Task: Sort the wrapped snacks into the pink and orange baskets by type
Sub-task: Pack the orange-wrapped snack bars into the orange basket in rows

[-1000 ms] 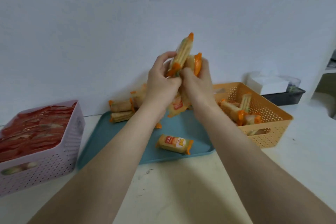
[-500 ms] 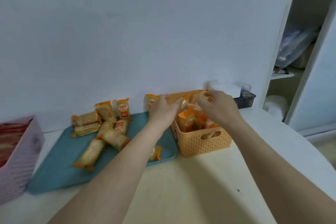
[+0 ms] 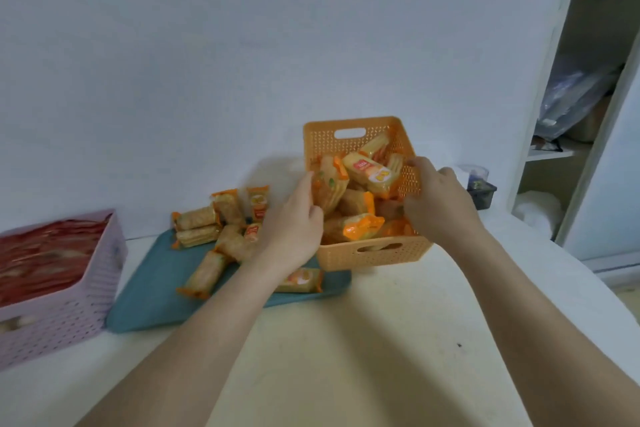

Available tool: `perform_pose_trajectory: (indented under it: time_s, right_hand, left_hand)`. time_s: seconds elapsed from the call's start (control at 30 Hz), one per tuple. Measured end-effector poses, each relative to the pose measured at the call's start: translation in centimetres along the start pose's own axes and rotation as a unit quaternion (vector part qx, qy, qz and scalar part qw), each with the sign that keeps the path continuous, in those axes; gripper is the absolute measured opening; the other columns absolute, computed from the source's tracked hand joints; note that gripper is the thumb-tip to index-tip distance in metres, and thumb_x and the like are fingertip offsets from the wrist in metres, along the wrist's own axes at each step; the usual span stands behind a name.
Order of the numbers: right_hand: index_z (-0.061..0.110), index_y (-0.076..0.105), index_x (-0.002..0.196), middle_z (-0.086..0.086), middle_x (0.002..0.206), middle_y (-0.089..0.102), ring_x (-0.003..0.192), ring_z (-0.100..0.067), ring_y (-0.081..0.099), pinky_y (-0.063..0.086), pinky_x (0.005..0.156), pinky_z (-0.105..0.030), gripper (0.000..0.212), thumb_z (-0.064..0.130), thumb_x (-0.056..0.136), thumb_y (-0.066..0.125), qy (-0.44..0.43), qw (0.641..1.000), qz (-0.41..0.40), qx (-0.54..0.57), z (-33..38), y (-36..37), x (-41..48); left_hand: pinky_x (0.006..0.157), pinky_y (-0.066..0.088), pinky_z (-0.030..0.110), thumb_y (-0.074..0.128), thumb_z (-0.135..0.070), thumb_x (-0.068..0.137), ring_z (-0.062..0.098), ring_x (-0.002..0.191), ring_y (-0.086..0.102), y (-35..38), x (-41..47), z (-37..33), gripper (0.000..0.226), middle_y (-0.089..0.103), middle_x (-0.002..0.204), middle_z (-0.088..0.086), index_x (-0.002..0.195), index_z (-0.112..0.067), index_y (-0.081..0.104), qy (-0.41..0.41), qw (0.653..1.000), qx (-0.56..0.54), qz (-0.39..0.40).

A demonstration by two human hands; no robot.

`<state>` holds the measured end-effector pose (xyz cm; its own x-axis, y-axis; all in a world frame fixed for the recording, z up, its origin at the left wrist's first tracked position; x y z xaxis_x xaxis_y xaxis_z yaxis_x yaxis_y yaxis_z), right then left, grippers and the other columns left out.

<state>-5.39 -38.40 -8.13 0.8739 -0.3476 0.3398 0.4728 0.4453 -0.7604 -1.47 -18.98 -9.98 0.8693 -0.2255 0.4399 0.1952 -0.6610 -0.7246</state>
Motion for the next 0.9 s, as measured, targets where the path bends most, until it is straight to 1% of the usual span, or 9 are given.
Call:
perform_pose_trajectory:
  time_s: [0.1, 0.17, 0.27, 0.43, 0.53, 0.6, 0.67, 0.73, 0.9]
  right_hand:
    - [0.028, 0.04, 0.134, -0.01, 0.112, 0.043, 0.109, -0.036, 0.047, 0.043, 0.082, -0.044, 0.046, 0.027, 0.089, 0.047, -0.062, 0.994, 0.017, -0.092, 3.9, 0.1, -2.6]
    - [0.028, 0.042, 0.133, -0.011, 0.124, 0.042, 0.119, -0.034, 0.037, 0.038, 0.09, -0.047, 0.045, 0.034, 0.089, 0.048, -0.123, 0.981, 0.007, -0.151, 6.5, 1.0, -5.0]
    - [0.03, 0.04, 0.139, -0.012, 0.135, 0.04, 0.123, -0.033, 0.032, 0.034, 0.098, -0.045, 0.051, 0.031, 0.088, 0.046, -0.199, 0.974, -0.002, -0.107, 9.4, 2.0, -8.5]
    - [0.033, 0.041, 0.139, -0.008, 0.145, 0.031, 0.134, -0.03, 0.022, 0.032, 0.103, -0.043, 0.057, 0.025, 0.084, 0.053, -0.276, 0.958, 0.013, -0.081, 11.8, 4.4, -12.1]
    - [0.03, 0.042, 0.138, -0.007, 0.133, 0.041, 0.124, -0.024, 0.04, 0.033, 0.104, -0.032, 0.054, 0.025, 0.086, 0.057, -0.211, 0.971, 0.066, 0.094, 10.8, 6.2, -12.2]
    - [0.027, 0.044, 0.136, -0.007, 0.127, 0.048, 0.11, -0.02, 0.053, 0.041, 0.096, -0.031, 0.047, 0.023, 0.09, 0.055, -0.14, 0.972, 0.098, 0.161, 9.3, 7.4, -11.4]
    - [0.023, 0.046, 0.135, -0.009, 0.127, 0.054, 0.106, -0.02, 0.057, 0.045, 0.089, -0.031, 0.04, 0.021, 0.095, 0.05, -0.1, 0.976, 0.135, 0.136, 7.9, 9.0, -10.4]
    - [0.023, 0.043, 0.139, -0.01, 0.133, 0.054, 0.115, -0.023, 0.055, 0.043, 0.092, -0.033, 0.043, 0.021, 0.097, 0.048, -0.072, 0.98, 0.173, 0.068, 6.5, 10.9, -9.3]
    - [0.038, 0.041, 0.136, -0.008, 0.127, 0.056, 0.122, -0.029, 0.048, 0.042, 0.098, -0.041, 0.047, 0.047, 0.089, 0.046, -0.11, 0.955, 0.252, -0.11, 4.6, 15.1, -7.3]
  left_hand:
    - [0.068, 0.051, 0.039, 0.041, -0.017, 0.097, 0.018, 0.073, 0.061, -4.9, -3.3, 1.6, 0.055, 0.063, 0.081, -0.003, 0.149, -0.026, 0.03, 0.007, 0.999, 0.01, -0.043]
    - [0.067, 0.051, 0.036, 0.044, -0.013, 0.096, 0.013, 0.071, 0.061, -7.6, -6.2, 3.2, 0.055, 0.064, 0.081, -0.006, 0.147, -0.029, 0.033, -0.011, 0.999, 0.004, -0.047]
    - [0.067, 0.055, 0.048, 0.045, -0.018, 0.093, 0.018, 0.07, 0.065, -10.2, -10.6, 6.0, 0.054, 0.07, 0.087, -0.003, 0.143, -0.038, 0.037, -0.067, 0.996, -0.06, -0.028]
    - [0.057, 0.049, 0.037, 0.047, -0.01, 0.093, 0.013, 0.061, 0.062, -12.4, -16.4, 9.3, 0.055, 0.068, 0.071, -0.001, 0.141, -0.035, 0.041, -0.086, 0.995, 0.0, -0.05]
    - [0.073, 0.054, 0.045, 0.048, -0.009, 0.091, 0.014, 0.077, 0.068, -13.2, -18.6, 11.4, 0.056, 0.072, 0.088, -0.003, 0.139, -0.038, 0.042, -0.108, 0.993, -0.016, -0.039]
    - [0.071, 0.053, 0.04, 0.05, -0.008, 0.09, 0.01, 0.072, 0.064, -13.7, -19.3, 12.6, 0.055, 0.068, 0.089, 0.007, 0.136, -0.037, 0.046, -0.127, 0.991, -0.009, -0.032]
    - [0.058, 0.05, 0.036, 0.051, -0.005, 0.09, 0.009, 0.063, 0.059, -13.9, -19.3, 13.3, 0.053, 0.066, 0.092, 0.013, 0.13, -0.04, 0.051, -0.143, 0.989, -0.025, -0.033]
    - [0.053, 0.054, 0.038, 0.049, -0.006, 0.091, 0.014, 0.067, 0.066, -13.6, -19.1, 13.5, 0.051, 0.071, 0.095, 0.001, 0.126, -0.044, 0.051, -0.155, 0.986, -0.056, -0.026]
    - [0.06, 0.057, 0.044, 0.046, -0.013, 0.094, 0.013, 0.072, 0.068, -11.8, -17.6, 13.0, 0.048, 0.071, 0.098, -0.004, 0.132, -0.041, 0.047, -0.15, 0.988, -0.047, -0.005]
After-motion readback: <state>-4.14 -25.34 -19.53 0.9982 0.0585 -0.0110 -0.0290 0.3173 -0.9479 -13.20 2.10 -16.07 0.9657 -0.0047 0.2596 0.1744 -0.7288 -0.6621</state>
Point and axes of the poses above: each hand's wrist, its own x-axis towards the middle knuckle, its own y-axis out of the palm, z = x × y, the point moved 2 cm from there along x, towards the middle knuckle
